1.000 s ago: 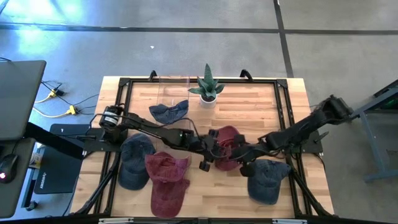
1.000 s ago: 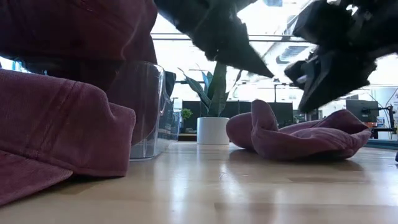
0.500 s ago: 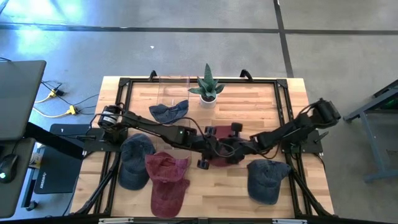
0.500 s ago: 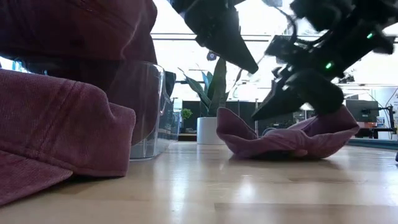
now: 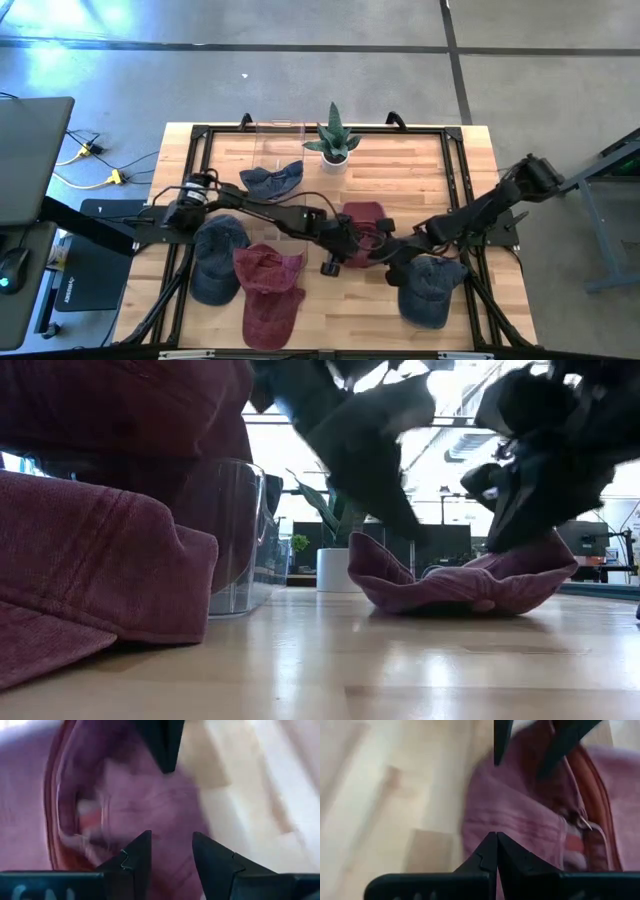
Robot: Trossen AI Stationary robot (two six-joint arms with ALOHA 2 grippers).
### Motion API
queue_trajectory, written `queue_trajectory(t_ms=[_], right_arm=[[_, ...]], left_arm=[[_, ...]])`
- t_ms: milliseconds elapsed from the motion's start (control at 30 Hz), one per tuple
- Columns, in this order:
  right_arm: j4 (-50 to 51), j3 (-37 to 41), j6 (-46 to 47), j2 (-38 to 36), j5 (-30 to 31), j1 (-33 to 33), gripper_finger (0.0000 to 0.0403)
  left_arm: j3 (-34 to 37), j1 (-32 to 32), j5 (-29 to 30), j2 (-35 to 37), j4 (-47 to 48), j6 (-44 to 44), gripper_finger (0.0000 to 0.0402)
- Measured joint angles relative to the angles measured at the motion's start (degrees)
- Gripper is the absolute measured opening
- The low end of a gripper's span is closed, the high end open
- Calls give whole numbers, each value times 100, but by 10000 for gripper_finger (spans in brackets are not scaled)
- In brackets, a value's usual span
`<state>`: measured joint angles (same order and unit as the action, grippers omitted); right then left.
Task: Pick & Place hat
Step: Put the top red cap into the bottom transparent bin
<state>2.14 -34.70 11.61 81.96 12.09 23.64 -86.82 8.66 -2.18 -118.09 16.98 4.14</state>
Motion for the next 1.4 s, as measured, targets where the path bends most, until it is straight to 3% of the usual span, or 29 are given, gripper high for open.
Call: queue_trajectory(t_ms=[433, 733, 1033, 1233, 1400], right_arm=[[1018, -4, 205, 236, -461, 30, 2], [1131, -4, 477, -65, -292, 284, 4], [865, -7, 374, -149, 128, 262, 3], [944, -7, 776, -323, 551, 243, 1], [931, -7, 772, -324, 448, 186, 4]], left_arm=[[7, -657, 182, -360, 225, -711, 138], [-38, -592, 1384, -182, 39, -702, 138], [-328, -305, 252, -310, -337, -294, 138], [-326, -308, 127, -754, -930, -288, 138], [-324, -384, 356, -815, -995, -334, 138]])
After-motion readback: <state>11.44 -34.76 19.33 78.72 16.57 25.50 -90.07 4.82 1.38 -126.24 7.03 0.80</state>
